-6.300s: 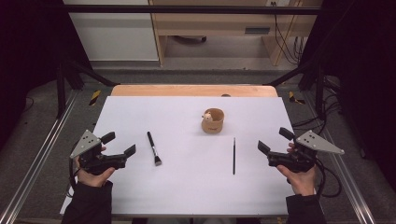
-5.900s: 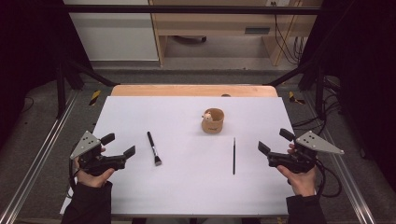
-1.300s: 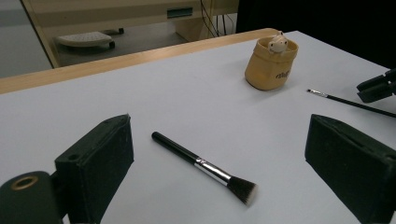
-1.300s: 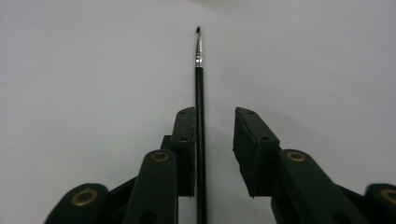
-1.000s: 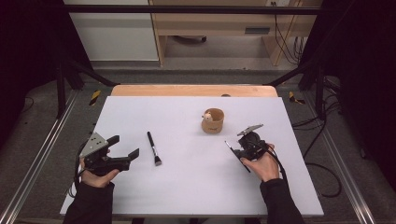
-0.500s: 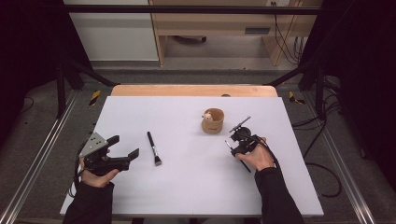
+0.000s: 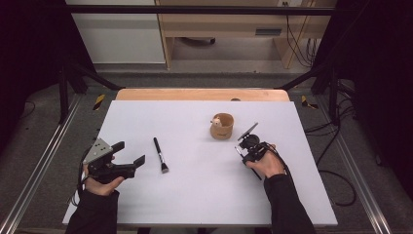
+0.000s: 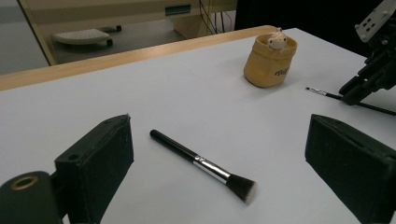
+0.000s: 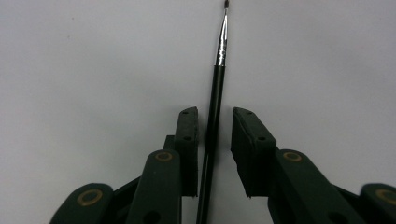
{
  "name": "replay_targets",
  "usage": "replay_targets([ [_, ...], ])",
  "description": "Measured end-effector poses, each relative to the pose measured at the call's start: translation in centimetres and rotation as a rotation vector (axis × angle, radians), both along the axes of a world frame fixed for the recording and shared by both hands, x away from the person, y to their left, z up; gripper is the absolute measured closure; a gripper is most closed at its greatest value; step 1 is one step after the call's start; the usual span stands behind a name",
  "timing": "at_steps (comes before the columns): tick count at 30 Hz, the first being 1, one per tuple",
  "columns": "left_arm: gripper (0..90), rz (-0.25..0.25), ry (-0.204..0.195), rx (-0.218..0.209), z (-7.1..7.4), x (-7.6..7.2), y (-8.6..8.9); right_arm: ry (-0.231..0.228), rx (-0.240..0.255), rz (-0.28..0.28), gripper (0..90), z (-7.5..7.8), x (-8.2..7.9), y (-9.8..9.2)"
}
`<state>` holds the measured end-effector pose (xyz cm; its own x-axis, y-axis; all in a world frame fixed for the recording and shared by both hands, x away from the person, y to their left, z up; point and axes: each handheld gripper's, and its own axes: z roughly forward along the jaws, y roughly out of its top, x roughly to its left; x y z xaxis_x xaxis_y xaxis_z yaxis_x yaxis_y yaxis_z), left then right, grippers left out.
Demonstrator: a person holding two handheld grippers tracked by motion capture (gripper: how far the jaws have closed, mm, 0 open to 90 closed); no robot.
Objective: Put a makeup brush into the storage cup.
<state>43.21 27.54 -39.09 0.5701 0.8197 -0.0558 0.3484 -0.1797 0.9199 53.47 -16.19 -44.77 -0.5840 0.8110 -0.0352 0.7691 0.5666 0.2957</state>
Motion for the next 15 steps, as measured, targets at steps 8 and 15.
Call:
replay_targets([
  [8,7.1,-0.002,-0.002,0.0,0.04,-0.05,0.01,0.018,-0.017,-0.009,79.6,-0.06,0.06,0.36],
  [15,7.1,-0.003,-0.004,-0.001,0.08,-0.1,-0.04,0.034,-0.025,-0.013,85.6,0.01,0.05,0.73],
])
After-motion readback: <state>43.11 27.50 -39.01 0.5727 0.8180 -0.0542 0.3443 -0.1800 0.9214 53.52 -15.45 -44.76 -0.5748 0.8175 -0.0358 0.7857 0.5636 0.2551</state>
